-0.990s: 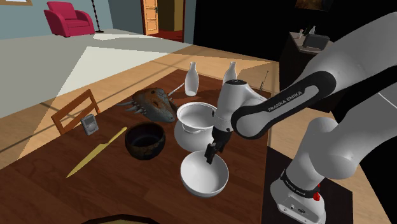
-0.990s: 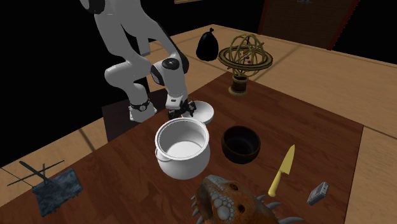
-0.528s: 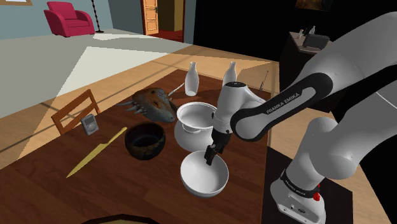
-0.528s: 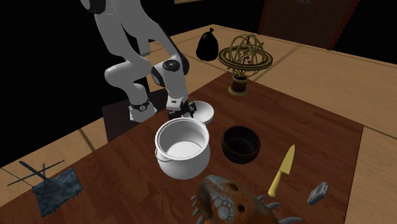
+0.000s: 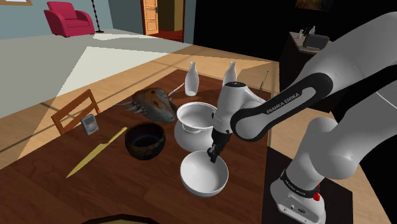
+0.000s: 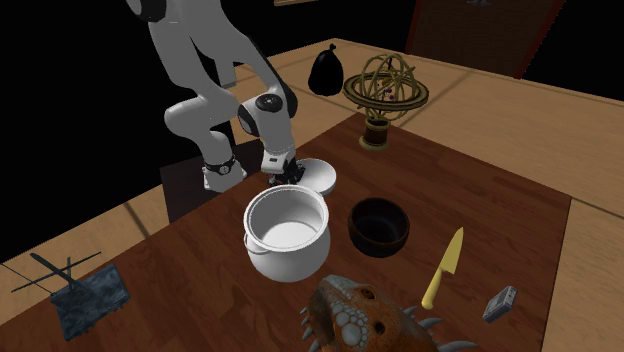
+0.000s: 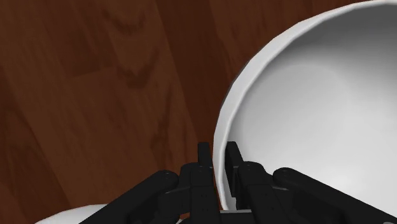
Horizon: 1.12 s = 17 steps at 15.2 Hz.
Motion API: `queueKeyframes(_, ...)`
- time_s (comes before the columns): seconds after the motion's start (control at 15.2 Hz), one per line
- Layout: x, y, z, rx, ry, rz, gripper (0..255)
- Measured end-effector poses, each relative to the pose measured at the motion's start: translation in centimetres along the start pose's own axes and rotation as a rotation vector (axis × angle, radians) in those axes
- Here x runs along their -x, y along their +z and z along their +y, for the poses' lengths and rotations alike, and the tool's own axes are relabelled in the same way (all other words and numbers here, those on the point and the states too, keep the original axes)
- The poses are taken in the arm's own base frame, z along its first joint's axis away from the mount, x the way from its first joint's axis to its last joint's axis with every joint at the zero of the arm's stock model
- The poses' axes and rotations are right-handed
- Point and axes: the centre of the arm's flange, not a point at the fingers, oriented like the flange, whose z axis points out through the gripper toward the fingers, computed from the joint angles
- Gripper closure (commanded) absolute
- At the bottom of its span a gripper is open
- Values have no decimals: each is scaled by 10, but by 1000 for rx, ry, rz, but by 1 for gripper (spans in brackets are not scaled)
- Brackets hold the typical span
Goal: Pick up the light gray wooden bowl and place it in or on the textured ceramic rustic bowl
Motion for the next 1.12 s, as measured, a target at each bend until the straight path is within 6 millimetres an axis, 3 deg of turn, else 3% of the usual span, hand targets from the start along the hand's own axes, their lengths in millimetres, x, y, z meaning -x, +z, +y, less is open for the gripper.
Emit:
queueKeyframes(0.33,0,-6,-1,0,0,0,255)
queueKeyframes(1.12,0,-68,-8,0,0,0,255)
